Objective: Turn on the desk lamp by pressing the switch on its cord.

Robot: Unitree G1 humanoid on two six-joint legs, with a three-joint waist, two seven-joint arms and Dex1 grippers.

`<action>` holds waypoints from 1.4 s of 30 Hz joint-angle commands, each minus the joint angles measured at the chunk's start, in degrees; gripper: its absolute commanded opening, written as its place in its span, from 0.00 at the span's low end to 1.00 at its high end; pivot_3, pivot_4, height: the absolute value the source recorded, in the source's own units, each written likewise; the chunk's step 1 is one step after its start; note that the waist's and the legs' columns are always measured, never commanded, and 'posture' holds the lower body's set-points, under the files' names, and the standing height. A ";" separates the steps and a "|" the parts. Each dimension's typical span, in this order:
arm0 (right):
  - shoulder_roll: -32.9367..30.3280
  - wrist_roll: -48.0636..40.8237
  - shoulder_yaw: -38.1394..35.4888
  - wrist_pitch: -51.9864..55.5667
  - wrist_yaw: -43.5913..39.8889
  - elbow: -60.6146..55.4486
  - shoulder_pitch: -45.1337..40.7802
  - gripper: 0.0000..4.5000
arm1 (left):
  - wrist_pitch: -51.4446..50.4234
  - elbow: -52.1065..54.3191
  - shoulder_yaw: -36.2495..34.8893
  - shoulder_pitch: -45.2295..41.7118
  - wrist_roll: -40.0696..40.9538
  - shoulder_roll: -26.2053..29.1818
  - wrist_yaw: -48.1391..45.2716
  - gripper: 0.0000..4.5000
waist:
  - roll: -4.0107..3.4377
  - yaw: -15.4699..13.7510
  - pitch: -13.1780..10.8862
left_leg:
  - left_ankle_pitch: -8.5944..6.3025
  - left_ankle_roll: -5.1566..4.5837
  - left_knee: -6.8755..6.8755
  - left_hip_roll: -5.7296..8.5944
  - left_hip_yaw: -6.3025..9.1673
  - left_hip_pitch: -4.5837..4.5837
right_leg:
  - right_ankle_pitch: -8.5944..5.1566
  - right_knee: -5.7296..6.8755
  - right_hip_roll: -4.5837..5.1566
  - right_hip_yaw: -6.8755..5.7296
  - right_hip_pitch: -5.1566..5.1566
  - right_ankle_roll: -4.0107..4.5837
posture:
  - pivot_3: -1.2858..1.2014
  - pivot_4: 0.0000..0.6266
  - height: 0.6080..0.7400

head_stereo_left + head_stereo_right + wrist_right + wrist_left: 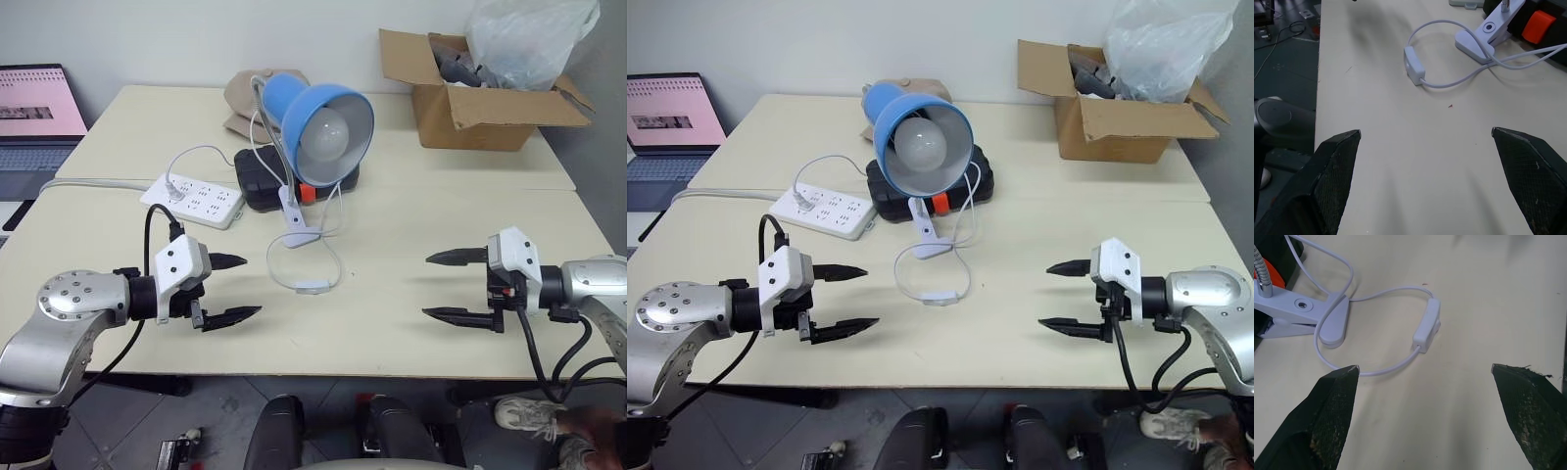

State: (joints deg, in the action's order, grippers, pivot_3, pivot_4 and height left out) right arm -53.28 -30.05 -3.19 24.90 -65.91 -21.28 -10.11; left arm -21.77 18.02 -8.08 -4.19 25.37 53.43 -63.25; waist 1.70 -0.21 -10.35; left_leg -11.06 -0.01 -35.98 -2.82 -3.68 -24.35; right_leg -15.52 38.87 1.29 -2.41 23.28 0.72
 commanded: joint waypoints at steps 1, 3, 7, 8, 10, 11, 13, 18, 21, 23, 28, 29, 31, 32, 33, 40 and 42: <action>0.03 -0.43 -0.51 0.01 0.12 -1.92 -1.03 1.00 | 0.49 1.73 -0.35 -0.78 1.25 -0.51 -0.36 1.00 | 0.00 0.00 0.00 | 0.00 0.00 0.00 0.00 0.00 0.00 | 0.00 0.00 0.00 0.00 0.00 0.00 | 0.52 0.24 1.00; 0.09 -0.51 -0.23 0.48 0.31 -2.27 -1.33 1.00 | 0.88 1.50 0.18 -0.93 0.20 -0.35 -0.34 1.00 | 0.00 0.00 0.00 | 0.00 0.00 0.00 0.00 0.00 0.00 | 0.00 0.00 0.00 0.00 0.00 0.00 | 0.52 0.24 1.00; 0.45 -0.76 0.47 2.22 1.10 -2.75 -2.32 1.00 | 1.62 1.42 0.82 -1.05 -0.38 -0.38 -0.89 1.00 | 0.00 0.01 0.00 | 0.00 0.00 0.00 0.00 0.01 0.00 | 0.01 0.01 0.00 0.00 0.00 -0.01 | 0.52 0.24 1.00; 0.58 -1.08 0.55 2.86 1.34 -2.93 -2.58 1.00 | 2.23 1.41 0.97 -0.91 -0.69 -0.33 -1.07 1.00 | 0.00 0.01 0.00 | 0.00 0.00 -0.01 0.00 0.01 0.00 | 0.01 0.01 0.00 0.00 0.00 -0.01 | 0.52 0.24 1.00; 0.85 -1.84 0.57 4.19 1.88 -3.25 -3.06 1.00 | 3.04 1.24 1.10 -0.75 -0.95 -0.43 -1.23 1.00 | 0.00 0.00 0.00 | 0.00 0.00 -0.01 0.00 0.01 0.00 | 0.01 0.01 0.00 0.00 0.00 -0.01 | 0.52 0.24 1.00; 0.88 -2.13 0.64 4.95 2.00 -3.42 -3.26 1.00 | 2.81 0.88 1.25 -0.90 -0.70 -0.46 -1.56 1.00 | 0.00 0.00 0.00 | 0.00 0.00 -0.01 0.00 0.01 0.00 | 0.01 0.00 0.00 0.00 0.00 -0.01 | 0.52 0.24 1.00; 0.83 -2.50 0.91 6.24 2.04 -3.96 -3.50 1.00 | 3.59 -0.12 1.91 -1.62 -0.76 -0.45 -2.72 1.00 | 0.00 0.00 0.00 | 0.00 0.00 -0.01 0.00 0.00 0.00 | 0.01 0.00 0.00 0.00 0.00 -0.01 | 0.52 0.24 1.00; 0.38 -1.86 2.58 8.72 2.63 -5.94 -3.56 1.00 | 8.41 -3.17 4.71 -4.26 -2.00 -1.00 -6.49 1.00 | 0.00 -0.04 0.00 | 0.00 0.00 0.00 0.01 0.02 0.00 | 0.01 0.01 0.00 -0.02 0.00 -0.01 | 0.52 0.24 1.00; 0.76 -2.20 2.81 9.77 3.05 -6.66 -4.14 1.00 | 9.54 -4.92 6.18 -5.62 -1.80 -1.48 -8.61 1.00 | 0.00 -0.05 0.00 | 0.00 0.00 -0.01 0.01 0.00 0.00 | 0.01 0.00 0.00 0.00 0.00 -0.01 | 0.52 0.24 1.00; 1.04 -2.24 2.91 10.17 3.24 -7.04 -4.38 1.00 | 10.78 -6.48 7.19 -6.88 -2.84 -2.48 -8.34 1.00 | 0.00 -0.06 0.00 | 0.00 0.00 -0.01 0.01 0.01 0.00 | 0.01 0.00 0.00 -0.01 0.00 -0.01 | 0.52 0.24 1.00; 1.96 -1.85 3.85 10.88 4.13 -7.58 -4.94 1.00 | 14.62 -11.29 9.98 -9.26 -6.56 -5.32 -7.72 1.00 | 0.01 -0.10 0.01 | 0.00 -0.01 -0.01 0.00 0.03 -0.01 | 0.02 0.02 -0.01 -0.04 -0.01 -0.02 | 0.52 0.24 1.00; 2.07 -1.73 3.98 10.84 4.23 -7.64 -4.90 1.00 | 16.12 -12.11 10.62 -9.41 -7.69 -5.76 -7.57 1.00 | 0.01 -0.10 0.01 | 0.00 -0.01 -0.01 0.01 0.02 -0.01 | 0.02 0.01 -0.01 -0.03 -0.01 -0.02 | 0.52 0.24 1.00; 2.47 -1.22 4.45 10.75 4.77 -7.71 -4.94 1.00 | 17.69 -14.15 12.13 -10.27 -8.40 -7.56 -7.96 1.00 | 0.01 -0.10 0.01 | 0.00 -0.01 -0.02 0.02 0.01 -0.02 | 0.02 0.01 -0.01 -0.03 -0.01 -0.03 | 0.52 0.24 1.00; 2.80 -0.91 4.64 10.56 5.20 -7.74 -4.99 1.00 | 18.23 -15.71 12.81 -11.08 -8.81 -8.85 -7.59 1.00 | 0.01 -0.14 0.01 | 0.00 -0.01 -0.02 0.02 0.01 -0.02 | 0.02 0.01 -0.01 -0.02 -0.01 -0.03 | 0.52 0.24 1.00; 3.02 -0.71 4.76 10.41 5.51 -7.76 -5.02 1.00 | 18.72 -16.90 13.23 -11.68 -9.19 -9.78 -7.31 1.00 | 0.02 -0.16 0.01 | 0.00 -0.01 -0.02 0.02 0.01 -0.02 | 0.02 0.01 -0.01 -0.03 -0.01 -0.03 | 0.52 0.24 1.00; 3.64 -0.32 5.46 10.50 6.64 -8.43 -5.22 1.00 | 26.09 -26.95 17.48 -16.32 -15.16 -13.72 -7.31 1.00 | 0.02 -0.21 0.01 | 0.01 -0.01 -0.08 0.02 0.04 -0.04 | 0.04 0.05 -0.02 -0.06 -0.01 -0.06 | 0.52 0.24 1.00; 3.69 -0.43 5.52 10.69 6.92 -8.72 -5.25 1.00 | 28.13 -29.97 18.38 -17.60 -16.75 -14.63 -7.07 1.00 | 0.02 -0.21 0.01 | 0.01 -0.01 -0.08 0.03 0.03 -0.04 | 0.04 0.05 -0.02 -0.04 -0.01 -0.06 | 0.52 0.24 1.00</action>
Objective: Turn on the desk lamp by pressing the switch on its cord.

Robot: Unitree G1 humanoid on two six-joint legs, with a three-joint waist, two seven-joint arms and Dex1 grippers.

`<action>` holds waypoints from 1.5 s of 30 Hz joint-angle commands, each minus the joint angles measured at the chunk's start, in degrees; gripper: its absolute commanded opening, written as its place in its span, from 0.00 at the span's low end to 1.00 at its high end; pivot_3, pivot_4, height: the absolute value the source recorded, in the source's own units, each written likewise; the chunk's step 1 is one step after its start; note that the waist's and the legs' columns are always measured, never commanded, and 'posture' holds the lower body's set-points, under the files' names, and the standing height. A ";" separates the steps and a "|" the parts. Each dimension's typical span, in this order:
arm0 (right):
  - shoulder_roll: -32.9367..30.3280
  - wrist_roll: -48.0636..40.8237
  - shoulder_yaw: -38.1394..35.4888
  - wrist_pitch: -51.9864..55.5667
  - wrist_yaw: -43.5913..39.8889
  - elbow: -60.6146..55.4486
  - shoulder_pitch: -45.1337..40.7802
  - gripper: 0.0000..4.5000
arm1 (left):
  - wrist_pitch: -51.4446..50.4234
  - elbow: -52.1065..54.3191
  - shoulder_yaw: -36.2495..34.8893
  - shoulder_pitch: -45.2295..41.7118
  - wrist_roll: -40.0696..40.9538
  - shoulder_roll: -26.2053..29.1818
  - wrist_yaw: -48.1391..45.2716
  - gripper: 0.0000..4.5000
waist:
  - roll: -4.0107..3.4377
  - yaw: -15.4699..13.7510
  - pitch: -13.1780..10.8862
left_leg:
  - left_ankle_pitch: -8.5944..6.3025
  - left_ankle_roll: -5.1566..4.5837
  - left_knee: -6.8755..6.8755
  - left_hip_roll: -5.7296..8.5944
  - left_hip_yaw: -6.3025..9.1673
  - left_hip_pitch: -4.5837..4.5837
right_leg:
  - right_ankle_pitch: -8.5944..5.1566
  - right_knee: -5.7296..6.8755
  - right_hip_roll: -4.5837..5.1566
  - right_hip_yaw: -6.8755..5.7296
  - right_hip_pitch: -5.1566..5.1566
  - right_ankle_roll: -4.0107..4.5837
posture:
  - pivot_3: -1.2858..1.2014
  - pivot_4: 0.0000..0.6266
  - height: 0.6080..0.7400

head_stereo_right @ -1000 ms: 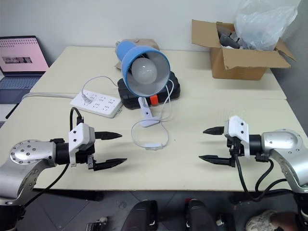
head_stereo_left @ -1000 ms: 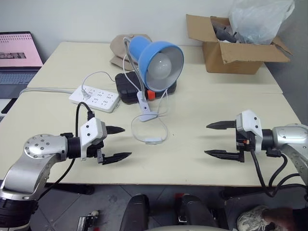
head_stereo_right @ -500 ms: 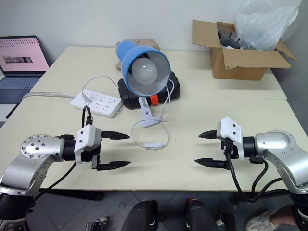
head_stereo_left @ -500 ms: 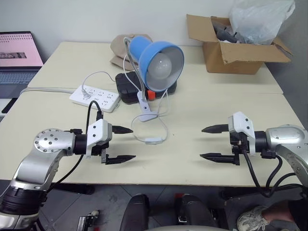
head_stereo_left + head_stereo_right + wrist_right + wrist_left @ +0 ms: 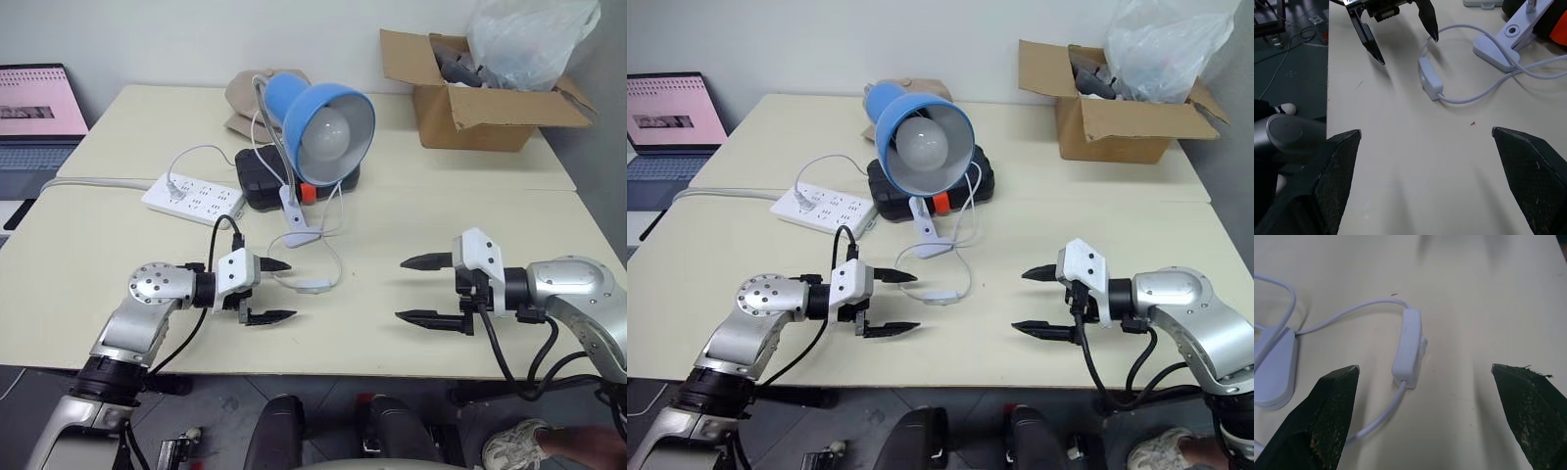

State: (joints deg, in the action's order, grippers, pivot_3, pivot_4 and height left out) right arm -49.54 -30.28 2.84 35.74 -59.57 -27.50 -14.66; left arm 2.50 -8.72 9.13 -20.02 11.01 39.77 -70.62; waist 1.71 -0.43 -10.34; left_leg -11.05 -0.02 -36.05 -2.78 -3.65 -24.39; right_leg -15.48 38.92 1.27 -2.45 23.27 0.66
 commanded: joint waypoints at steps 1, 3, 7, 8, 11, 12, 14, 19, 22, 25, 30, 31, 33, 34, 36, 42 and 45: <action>-0.05 -0.27 -0.49 -0.04 0.74 -2.70 -0.67 1.00 | 4.54 -4.32 1.34 -2.20 -2.78 -1.31 0.30 1.00 | 0.00 0.01 0.00 | 0.00 0.00 0.00 0.00 0.00 0.00 | 0.00 0.00 0.00 0.00 0.00 0.00 | 0.52 0.24 1.00; -0.08 -0.36 -0.45 0.12 1.02 -3.05 -0.58 1.00 | 6.08 -7.02 1.89 -3.63 -3.81 -2.32 0.41 1.00 | 0.00 0.03 0.00 | 0.00 0.00 0.00 -0.01 0.00 -0.01 | 0.00 0.00 0.00 0.00 0.00 0.00 | 0.52 0.24 1.00; -0.12 -0.80 -0.56 0.64 1.49 -3.67 -0.39 1.00 | 7.44 -11.08 2.74 -6.19 -4.41 -4.12 -0.72 0.96 | 0.01 0.00 0.01 | 0.00 0.00 -0.02 0.00 0.04 -0.03 | 0.00 0.01 -0.01 -0.05 0.00 -0.01 | 0.52 0.24 1.00; -0.10 -0.88 -0.60 0.80 1.60 -3.86 -0.33 1.00 | 7.48 -11.69 2.70 -6.53 -4.20 -4.44 -1.09 0.92 | 0.01 0.00 0.01 | 0.00 0.00 -0.03 0.00 0.04 -0.03 | 0.02 0.01 -0.01 -0.05 0.00 -0.03 | 0.52 0.24 1.00; -0.09 -1.06 -0.76 1.26 1.78 -4.32 -0.14 1.00 | 6.96 -12.85 2.65 -7.31 -3.78 -5.11 -1.94 0.79 | 0.01 0.02 0.01 | 0.00 -0.01 -0.06 0.01 0.03 -0.03 | 0.04 0.01 0.00 -0.02 -0.02 -0.07 | 0.52 0.24 1.00; -0.08 -1.07 -0.79 1.36 1.82 -4.40 -0.11 1.00 | 6.76 -13.06 2.65 -7.45 -3.74 -5.25 -2.23 0.75 | 0.01 0.02 0.01 | 0.00 -0.01 -0.06 0.01 0.03 -0.03 | 0.04 0.01 0.00 -0.02 -0.02 -0.07 | 0.52 0.24 1.00; -0.12 -1.15 -0.88 1.58 1.93 -4.64 0.00 1.00 | 6.54 -13.25 2.57 -7.61 -3.65 -5.45 -2.65 0.64 | 0.01 0.02 0.01 | 0.01 -0.01 -0.06 0.01 0.04 -0.03 | 0.04 0.01 -0.01 -0.02 -0.02 -0.07 | 0.52 0.24 1.00; -0.21 -1.25 -1.01 1.94 2.12 -4.98 0.05 1.00 | 6.12 -13.47 2.68 -8.27 -4.12 -5.88 -2.98 0.41 | 0.01 0.04 0.01 | 0.01 -0.01 -0.06 0.01 0.04 -0.03 | 0.04 0.01 -0.01 -0.02 -0.01 -0.07 | 0.52 0.24 1.00; -0.21 -1.23 -0.97 2.00 2.09 -4.99 -0.08 1.00 | 6.43 -13.70 2.83 -8.57 -4.58 -6.08 -2.78 0.26 | 0.01 0.04 0.01 | 0.01 -0.01 -0.06 0.01 0.05 -0.03 | 0.04 0.01 -0.01 -0.03 -0.01 -0.07 | 0.52 0.24 1.00; -0.29 -1.11 -0.89 2.00 2.03 -5.03 -0.19 1.00 | 6.64 -13.40 2.93 -8.82 -4.71 -6.43 -2.60 0.12 | 0.01 0.04 0.01 | 0.01 -0.01 -0.06 0.01 0.04 -0.03 | 0.04 0.01 -0.01 -0.02 -0.02 -0.07 | 0.52 0.24 1.00; 0.35 -1.26 -1.38 1.99 2.85 -4.93 -0.66 1.00 | 7.05 -9.99 4.21 -9.91 -5.36 -6.83 -3.18 0.09 | 0.01 0.04 0.01 | 0.01 -0.01 -0.06 0.01 0.04 -0.03 | 0.04 0.01 -0.01 -0.03 -0.02 -0.07 | 0.52 0.24 1.00; 0.65 -1.44 -1.42 2.26 3.24 -5.00 -0.89 1.00 | 6.73 -8.94 4.59 -10.20 -5.41 -6.93 -3.37 0.09 | 0.01 0.04 0.01 | 0.01 -0.01 -0.06 0.01 0.04 -0.03 | 0.04 0.01 -0.01 -0.02 -0.02 -0.07 | 0.52 0.24 1.00; 1.44 -1.87 -1.11 3.00 4.08 -5.37 -1.51 1.00 | 5.63 -6.82 5.42 -10.74 -5.26 -7.03 -3.93 0.09 | 0.01 0.04 0.01 | 0.01 -0.01 -0.07 0.01 0.04 -0.04 | 0.05 0.01 -0.01 -0.02 -0.02 -0.08 | 0.52 0.24 1.00; 2.28 -1.82 -0.64 3.06 4.78 -5.66 -1.92 1.00 | 5.16 -5.68 5.94 -11.11 -5.43 -6.99 -4.30 0.09 | 0.01 0.05 0.01 | 0.01 -0.01 -0.07 0.01 0.05 -0.05 | 0.05 0.01 -0.01 -0.03 -0.02 -0.08 | 0.52 0.24 1.00; 3.80 -1.41 0.43 3.29 6.14 -5.81 -2.67 1.00 | 3.80 -3.56 6.79 -11.69 -5.58 -7.02 -4.90 0.09 | 0.03 0.07 0.01 | 0.01 -0.01 -0.08 0.01 0.04 -0.05 | 0.05 0.02 -0.02 -0.03 -0.02 -0.08 | 0.52 0.24 1.00; 5.96 2.75 5.72 3.83 8.38 -4.41 -5.62 1.00 | 0.15 0.13 8.07 -12.92 -6.02 -7.14 -4.93 0.09 | 0.02 0.41 0.01 | 0.01 -0.01 -0.08 -0.01 0.07 -0.05 | 0.05 0.03 -0.09 -0.02 -0.01 -0.08 | 0.52 0.24 1.00; 7.91 4.36 9.32 4.62 8.96 -2.75 -8.41 1.00 | -1.53 1.22 8.43 -13.48 -6.59 -7.30 -4.11 0.09 | 0.02 0.56 0.01 | 0.01 -0.01 -0.08 -0.01 0.06 -0.04 | 0.05 0.04 -0.10 0.00 0.00 -0.08 | 0.52 0.24 1.00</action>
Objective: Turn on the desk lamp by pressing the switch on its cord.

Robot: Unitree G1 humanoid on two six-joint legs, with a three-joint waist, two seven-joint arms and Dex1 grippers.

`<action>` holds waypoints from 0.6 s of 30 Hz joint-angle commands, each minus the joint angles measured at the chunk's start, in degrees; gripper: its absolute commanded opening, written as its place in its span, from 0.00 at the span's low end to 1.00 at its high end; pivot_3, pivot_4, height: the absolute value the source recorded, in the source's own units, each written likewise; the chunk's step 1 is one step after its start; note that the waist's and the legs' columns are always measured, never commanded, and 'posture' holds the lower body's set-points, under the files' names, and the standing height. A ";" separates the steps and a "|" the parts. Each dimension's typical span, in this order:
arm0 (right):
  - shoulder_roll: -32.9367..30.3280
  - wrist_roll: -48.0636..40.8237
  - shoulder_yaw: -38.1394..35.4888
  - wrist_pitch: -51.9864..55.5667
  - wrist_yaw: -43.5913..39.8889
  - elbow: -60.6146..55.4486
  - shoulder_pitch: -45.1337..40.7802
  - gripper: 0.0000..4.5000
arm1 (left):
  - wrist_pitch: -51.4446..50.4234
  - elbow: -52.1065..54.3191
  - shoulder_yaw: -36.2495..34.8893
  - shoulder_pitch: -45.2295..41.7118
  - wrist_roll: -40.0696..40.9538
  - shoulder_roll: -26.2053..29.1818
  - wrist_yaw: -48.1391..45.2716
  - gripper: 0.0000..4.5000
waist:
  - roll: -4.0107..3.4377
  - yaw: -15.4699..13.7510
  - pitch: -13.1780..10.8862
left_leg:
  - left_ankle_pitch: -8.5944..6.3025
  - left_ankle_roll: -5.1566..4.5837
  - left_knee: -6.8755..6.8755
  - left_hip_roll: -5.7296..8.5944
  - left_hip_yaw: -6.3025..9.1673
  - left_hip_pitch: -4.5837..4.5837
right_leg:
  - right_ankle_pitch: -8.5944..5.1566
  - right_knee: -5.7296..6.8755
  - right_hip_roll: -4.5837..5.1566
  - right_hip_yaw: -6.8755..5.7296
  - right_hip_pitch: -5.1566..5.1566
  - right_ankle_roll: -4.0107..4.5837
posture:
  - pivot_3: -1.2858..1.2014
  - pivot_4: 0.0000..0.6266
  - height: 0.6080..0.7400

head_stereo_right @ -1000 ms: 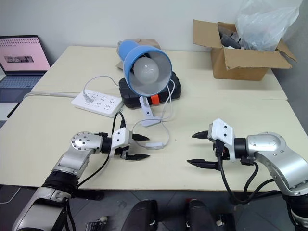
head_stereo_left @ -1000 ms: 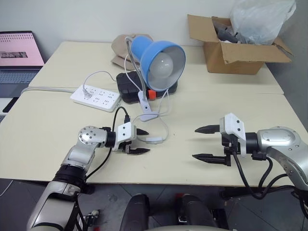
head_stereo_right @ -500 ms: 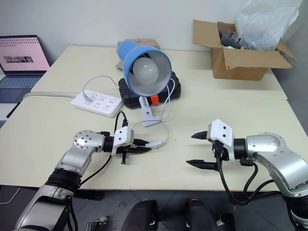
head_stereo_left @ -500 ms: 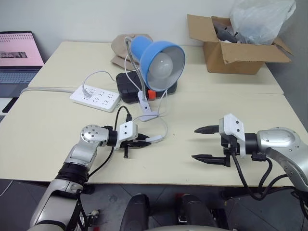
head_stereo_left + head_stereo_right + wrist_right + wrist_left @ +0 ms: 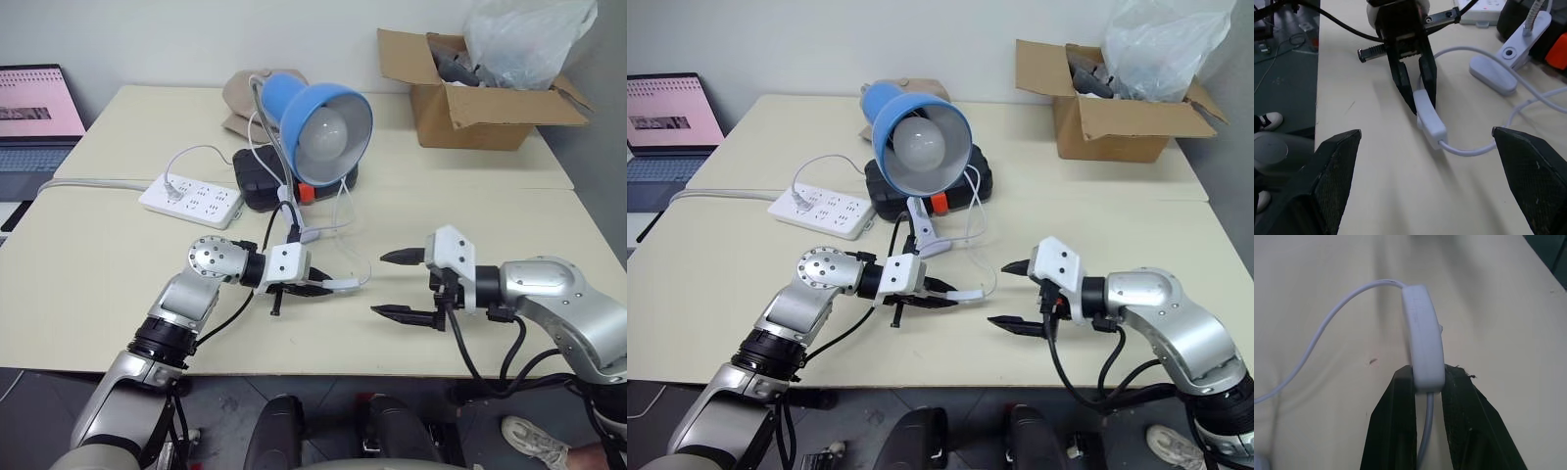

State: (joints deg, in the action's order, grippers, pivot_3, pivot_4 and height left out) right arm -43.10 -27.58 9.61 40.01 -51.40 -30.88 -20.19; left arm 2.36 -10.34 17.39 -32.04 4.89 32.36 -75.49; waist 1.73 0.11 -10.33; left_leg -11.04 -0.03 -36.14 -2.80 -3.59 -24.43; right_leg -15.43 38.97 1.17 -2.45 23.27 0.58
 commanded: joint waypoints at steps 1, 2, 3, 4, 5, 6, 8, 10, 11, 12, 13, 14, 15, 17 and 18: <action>2.04 2.54 3.72 0.06 0.90 1.33 -3.63 1.00 | -1.68 3.07 0.20 -1.57 -0.63 0.07 1.05 0.09 | 0.00 -0.02 0.00 | 0.00 0.00 0.00 0.00 0.01 0.00 | 0.00 0.01 0.00 0.00 0.00 0.00 | 0.52 0.24 1.00; 2.97 3.61 5.10 -0.43 1.11 2.40 -4.64 1.00 | -1.90 3.24 0.24 -1.70 -0.80 0.09 1.23 0.09 | 0.00 -0.03 0.00 | 0.00 0.00 0.00 0.00 0.03 0.00 | 0.00 0.01 0.00 -0.02 0.00 0.00 | 0.52 0.24 1.00; 3.77 4.42 6.10 -0.69 1.36 3.34 -5.47 1.00 | -1.92 3.35 0.28 -1.78 -1.00 0.13 1.39 0.09 | 0.00 -0.01 0.00 | 0.00 0.00 -0.01 0.00 0.02 0.00 | 0.00 0.01 0.00 -0.02 -0.01 0.00 | 0.52 0.24 1.00; 4.48 5.27 6.95 -1.13 1.52 4.44 -6.19 1.00 | -2.18 3.56 0.32 -1.84 -1.07 0.06 1.62 0.09 | 0.00 -0.04 0.00 | 0.00 0.00 -0.02 0.01 0.02 0.00 | 0.00 0.01 0.00 -0.01 0.00 0.00 | 0.52 0.24 1.00; 4.86 5.91 7.45 -1.59 1.42 5.22 -6.57 1.00 | -2.52 3.78 0.35 -1.90 -1.08 -0.06 1.92 0.09 | 0.01 -0.03 0.01 | 0.00 0.00 -0.02 0.02 0.03 -0.01 | 0.00 0.01 0.00 -0.01 0.00 0.00 | 0.52 0.24 1.00; 5.01 6.52 7.94 -2.02 1.07 5.85 -6.75 1.00 | -2.73 3.93 0.41 -1.94 -1.12 -0.14 2.16 0.09 | 0.01 -0.03 0.00 | 0.00 0.00 -0.02 0.01 0.02 -0.01 | 0.00 0.00 0.00 -0.01 -0.01 0.00 | 0.52 0.24 1.00; 4.99 7.88 9.15 -3.02 0.21 7.03 -6.89 1.00 | -3.01 4.09 0.41 -1.95 -1.22 -0.19 2.56 0.09 | 0.01 -0.04 0.00 | 0.00 0.00 -0.02 0.02 0.01 -0.02 | 0.00 0.00 0.00 0.00 0.01 0.00 | 0.52 0.24 1.00; 5.42 8.67 9.69 -3.60 -0.02 7.98 -7.08 1.00 | -3.17 4.21 0.39 -1.91 -1.26 -0.18 2.90 0.09 | 0.01 -0.04 0.00 | 0.00 0.00 -0.02 0.02 0.00 -0.04 | 0.00 -0.01 0.00 0.00 0.01 0.00 | 0.52 0.24 1.00; 5.72 8.92 9.79 -3.76 -0.02 8.39 -7.20 1.00 | -3.28 4.28 0.39 -1.90 -1.22 -0.19 3.05 0.09 | 0.01 -0.03 0.00 | 0.00 0.00 -0.02 0.02 0.00 -0.04 | 0.00 -0.01 0.00 0.00 0.01 0.00 | 0.52 0.24 1.00; 6.01 9.19 9.81 -3.86 -0.02 8.78 -7.28 1.00 | -3.48 4.47 0.42 -1.87 -1.17 -0.24 3.21 0.09 | 0.01 -0.03 0.00 | 0.00 0.00 -0.02 0.02 0.00 -0.04 | 0.00 -0.01 0.00 -0.01 0.01 0.00 | 0.52 0.24 1.00; 6.23 9.55 9.94 -4.10 -0.12 9.24 -7.39 1.00 | -3.61 4.61 0.46 -1.85 -1.14 -0.30 3.34 0.09 | 0.01 -0.04 0.00 | 0.00 0.00 -0.02 0.02 0.00 -0.04 | 0.00 0.00 0.00 0.00 0.01 0.00 | 0.52 0.24 1.00; 6.55 9.95 10.17 -4.41 -0.15 9.83 -7.54 1.00 | -3.76 4.71 0.49 -1.88 -1.09 -0.43 3.50 0.09 | 0.01 -0.04 0.00 | 0.00 0.00 -0.02 0.02 0.01 -0.04 | 0.00 0.00 0.00 -0.01 0.01 0.00 | 0.52 0.24 1.00; 6.88 10.34 10.39 -4.69 -0.12 10.34 -7.69 1.00 | -3.89 4.76 0.52 -1.93 -1.04 -0.54 3.62 0.09 | 0.01 -0.04 0.00 | 0.00 0.00 -0.02 0.01 0.01 -0.03 | 0.00 0.01 0.00 -0.01 0.01 0.00 | 0.52 0.24 1.00; 7.19 11.00 10.71 -5.02 -0.28 10.83 -7.80 1.00 | -4.10 4.92 0.60 -2.00 -0.99 -0.71 3.82 0.09 | 0.01 -0.03 0.00 | 0.01 0.00 -0.03 0.01 0.01 -0.03 | 0.00 0.02 0.00 -0.01 0.01 0.00 | 0.52 0.24 1.00; 7.31 11.32 10.80 -5.18 -0.39 10.99 -7.80 1.00 | -4.21 5.06 0.65 -2.00 -0.97 -0.76 3.87 0.09 | 0.01 -0.03 0.00 | 0.01 0.00 -0.03 0.01 0.01 -0.03 | 0.00 0.03 0.00 -0.01 0.01 0.00 | 0.52 0.24 1.00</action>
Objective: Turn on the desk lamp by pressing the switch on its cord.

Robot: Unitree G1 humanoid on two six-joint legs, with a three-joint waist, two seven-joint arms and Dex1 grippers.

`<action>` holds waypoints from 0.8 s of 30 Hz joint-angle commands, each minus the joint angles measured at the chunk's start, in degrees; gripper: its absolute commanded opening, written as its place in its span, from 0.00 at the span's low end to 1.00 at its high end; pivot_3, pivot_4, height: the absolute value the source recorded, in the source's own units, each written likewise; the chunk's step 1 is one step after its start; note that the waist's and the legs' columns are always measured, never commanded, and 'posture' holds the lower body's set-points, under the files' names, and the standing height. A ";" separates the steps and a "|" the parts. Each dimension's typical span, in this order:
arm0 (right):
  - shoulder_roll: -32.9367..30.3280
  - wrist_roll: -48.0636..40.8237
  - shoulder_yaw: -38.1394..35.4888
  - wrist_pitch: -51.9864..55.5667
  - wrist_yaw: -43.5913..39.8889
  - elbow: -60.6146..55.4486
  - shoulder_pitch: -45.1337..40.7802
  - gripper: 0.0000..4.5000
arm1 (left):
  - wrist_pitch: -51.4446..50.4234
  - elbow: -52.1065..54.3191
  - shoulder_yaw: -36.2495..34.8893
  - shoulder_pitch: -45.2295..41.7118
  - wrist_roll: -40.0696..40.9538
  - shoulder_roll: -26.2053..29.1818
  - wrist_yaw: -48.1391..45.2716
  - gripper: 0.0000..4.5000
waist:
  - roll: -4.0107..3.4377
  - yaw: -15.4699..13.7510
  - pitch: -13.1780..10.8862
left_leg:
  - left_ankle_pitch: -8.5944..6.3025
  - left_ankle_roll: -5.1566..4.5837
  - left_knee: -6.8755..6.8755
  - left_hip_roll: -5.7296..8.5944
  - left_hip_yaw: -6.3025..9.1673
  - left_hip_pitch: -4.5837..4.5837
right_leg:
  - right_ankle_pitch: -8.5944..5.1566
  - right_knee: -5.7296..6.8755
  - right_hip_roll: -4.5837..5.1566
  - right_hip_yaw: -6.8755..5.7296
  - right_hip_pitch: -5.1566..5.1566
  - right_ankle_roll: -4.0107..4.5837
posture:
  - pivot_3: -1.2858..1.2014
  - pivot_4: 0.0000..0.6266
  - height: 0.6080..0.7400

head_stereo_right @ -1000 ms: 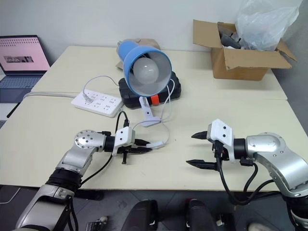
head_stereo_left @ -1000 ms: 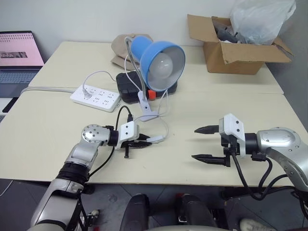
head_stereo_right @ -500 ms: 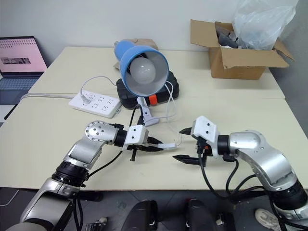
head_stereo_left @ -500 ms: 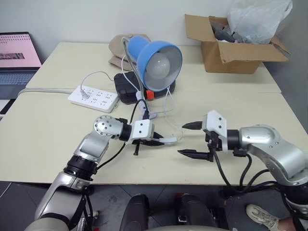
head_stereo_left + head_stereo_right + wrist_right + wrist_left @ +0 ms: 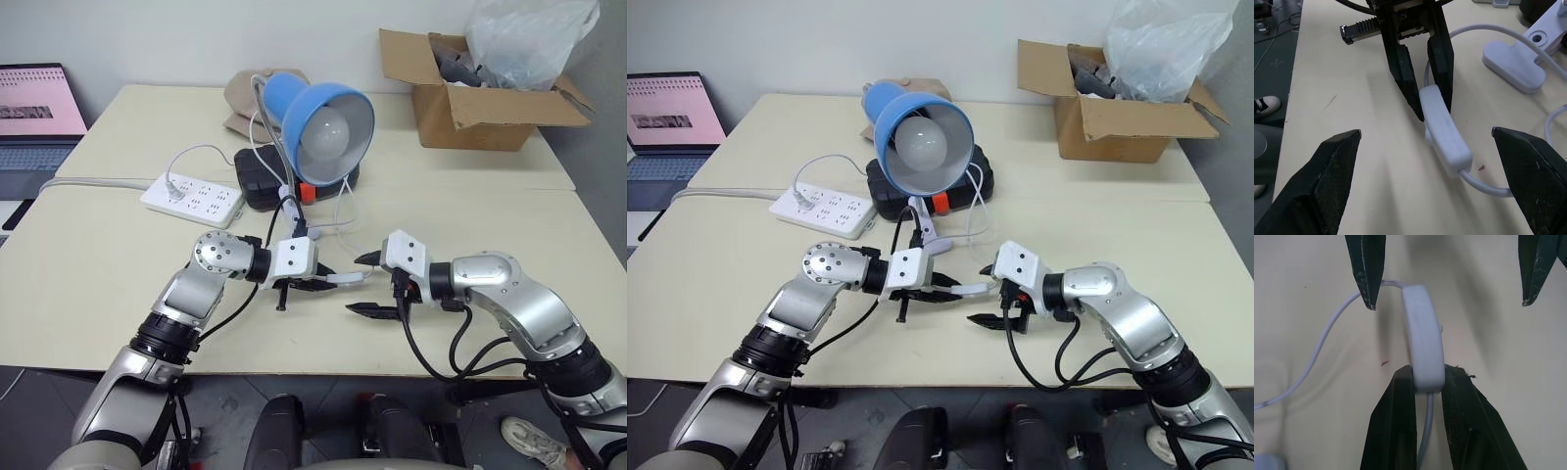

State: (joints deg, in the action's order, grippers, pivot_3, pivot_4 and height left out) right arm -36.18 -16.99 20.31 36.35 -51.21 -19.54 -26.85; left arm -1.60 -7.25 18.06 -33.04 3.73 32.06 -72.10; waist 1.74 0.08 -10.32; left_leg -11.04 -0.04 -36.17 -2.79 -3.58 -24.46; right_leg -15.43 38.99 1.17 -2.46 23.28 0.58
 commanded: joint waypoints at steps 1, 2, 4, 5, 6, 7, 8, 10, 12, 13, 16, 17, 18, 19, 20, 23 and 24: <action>0.56 0.96 0.13 -1.61 -0.65 -0.15 -1.16 1.00 | -0.33 2.07 0.02 -0.98 0.21 -0.50 0.51 0.09 | 0.00 0.00 0.00 | 0.00 0.00 0.00 0.00 0.00 0.00 | 0.00 0.00 0.00 0.00 0.00 0.00 | 0.52 0.24 1.00; 0.69 1.21 0.23 -1.83 -0.74 0.12 -1.22 1.00 | -0.36 2.12 0.04 -0.96 0.21 -0.54 0.52 0.09 | 0.00 0.00 0.00 | 0.00 0.00 0.00 0.00 0.01 0.00 | 0.00 0.00 0.00 -0.01 0.00 0.00 | 0.52 0.24 1.00; 0.88 1.49 0.34 -2.02 -0.84 0.58 -1.33 1.00 | -0.46 2.26 0.06 -0.92 0.25 -0.57 0.52 0.09 | 0.00 0.00 0.00 | 0.00 0.00 0.00 0.00 -0.01 0.00 | 0.00 -0.01 0.00 0.00 0.00 0.00 | 0.52 0.24 1.00; 0.91 1.59 0.35 -2.09 -0.91 0.69 -1.34 1.00 | -0.51 2.35 0.06 -0.89 0.28 -0.57 0.53 0.09 | 0.00 0.00 0.00 | 0.00 0.00 0.00 0.00 -0.01 0.00 | 0.00 -0.01 0.00 0.00 0.00 0.00 | 0.52 0.24 1.00; 0.93 1.79 0.38 -2.23 -1.02 0.84 -1.36 1.00 | -0.56 2.41 0.06 -0.87 0.30 -0.58 0.53 0.09 | 0.00 0.00 0.00 | 0.00 0.00 0.00 0.00 -0.01 0.00 | 0.00 -0.01 0.00 0.00 0.00 0.00 | 0.52 0.24 1.00; 0.98 1.99 0.41 -2.37 -1.11 1.10 -1.41 1.00 | -0.54 2.42 0.07 -0.87 0.30 -0.59 0.53 0.09 | 0.00 0.00 0.00 | 0.00 0.00 0.00 0.00 -0.01 0.00 | 0.00 -0.01 0.00 0.00 0.00 0.00 | 0.52 0.24 1.00; 1.00 2.32 0.56 -2.66 -1.24 1.56 -1.55 1.00 | -0.49 2.33 0.10 -0.98 0.29 -0.72 0.56 0.09 | 0.00 0.00 0.00 | 0.00 0.00 0.00 0.00 -0.01 0.00 | 0.00 -0.01 0.00 0.00 0.00 0.00 | 0.52 0.24 1.00; 1.08 2.79 0.66 -2.96 -1.48 2.03 -1.63 0.89 | -0.50 2.34 0.14 -1.09 0.29 -0.89 0.64 0.09 | 0.00 0.00 0.00 | 0.00 0.00 0.00 0.00 -0.01 0.00 | 0.00 0.00 0.00 0.00 0.00 0.00 | 0.52 0.24 1.00; 1.14 3.28 0.77 -3.32 -1.66 2.25 -1.57 0.77 | -0.62 2.60 0.14 -1.03 0.32 -0.97 0.67 0.09 | 0.00 0.00 0.00 | 0.00 0.00 0.00 0.00 0.00 0.00 | 0.00 0.00 0.00 0.00 0.00 0.00 | 0.52 0.24 1.00; 1.12 3.56 0.93 -3.58 -1.78 2.42 -1.58 0.72 | -0.65 2.70 0.13 -1.02 0.32 -1.00 0.65 0.09 | 0.00 0.00 0.00 | 0.00 0.00 0.00 0.00 -0.01 0.00 | 0.00 0.00 0.00 0.00 0.00 0.00 | 0.52 0.24 1.00; 1.02 4.54 1.39 -4.53 -2.13 3.00 -1.62 0.59 | -0.72 2.76 0.13 -1.12 0.37 -1.07 0.61 0.09 | 0.00 0.00 0.00 | 0.00 0.00 0.00 0.00 -0.01 0.00 | 0.00 -0.01 0.00 0.01 0.00 0.00 | 0.52 0.24 1.00; 0.98 4.82 1.49 -4.79 -2.26 3.15 -1.61 0.53 | -0.73 2.73 0.13 -1.17 0.37 -1.08 0.60 0.09 | 0.00 0.00 0.00 | 0.00 0.00 0.00 0.00 -0.02 0.00 | 0.00 -0.01 0.00 0.00 0.00 0.00 | 0.52 0.24 1.00; 0.92 5.20 1.57 -5.17 -2.41 3.27 -1.58 0.47 | -0.73 2.69 0.12 -1.26 0.40 -1.11 0.60 0.09 | 0.00 -0.01 0.00 | 0.00 0.00 0.00 0.00 -0.01 0.00 | 0.00 -0.01 0.00 0.00 0.00 0.00 | 0.52 0.24 1.00; 0.89 5.46 1.57 -5.39 -2.52 3.28 -1.50 0.42 | -0.78 2.75 0.11 -1.28 0.44 -1.10 0.59 0.09 | 0.00 0.00 0.00 | 0.00 0.00 0.00 0.00 -0.01 0.00 | 0.00 0.00 0.00 0.00 0.00 0.00 | 0.52 0.24 1.00; 0.92 5.65 1.54 -5.57 -2.62 3.34 -1.48 0.36 | -0.81 2.77 0.11 -1.33 0.48 -1.10 0.60 0.09 | 0.00 0.00 0.00 | 0.00 0.00 -0.01 0.00 -0.01 0.00 | 0.00 0.00 0.00 0.00 0.00 0.00 | 0.52 0.24 1.00; 0.73 6.82 1.82 -6.92 -3.14 3.82 -1.60 0.21 | -0.95 2.76 0.11 -1.47 0.59 -1.16 0.66 0.09 | 0.00 0.00 0.00 | 0.00 0.00 -0.01 0.00 -0.01 0.00 | 0.00 0.00 0.00 0.00 0.00 0.00 | 0.52 0.24 1.00; 0.77 7.12 1.78 -7.44 -3.37 3.94 -1.56 0.18 | -0.94 2.73 0.09 -1.49 0.58 -1.19 0.67 0.09 | 0.00 0.00 0.00 | 0.00 0.00 -0.01 0.00 -0.01 0.00 | 0.00 0.00 -0.01 0.00 0.00 0.00 | 0.52 0.24 1.00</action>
State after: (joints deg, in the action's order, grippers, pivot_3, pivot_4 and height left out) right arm -35.63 -10.09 22.59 30.19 -54.69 -15.19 -27.77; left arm -2.47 -6.92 18.90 -33.05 3.43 31.36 -72.31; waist 1.74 0.07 -10.32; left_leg -11.04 -0.04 -36.17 -2.78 -3.59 -24.46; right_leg -15.43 38.99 1.16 -2.46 23.28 0.58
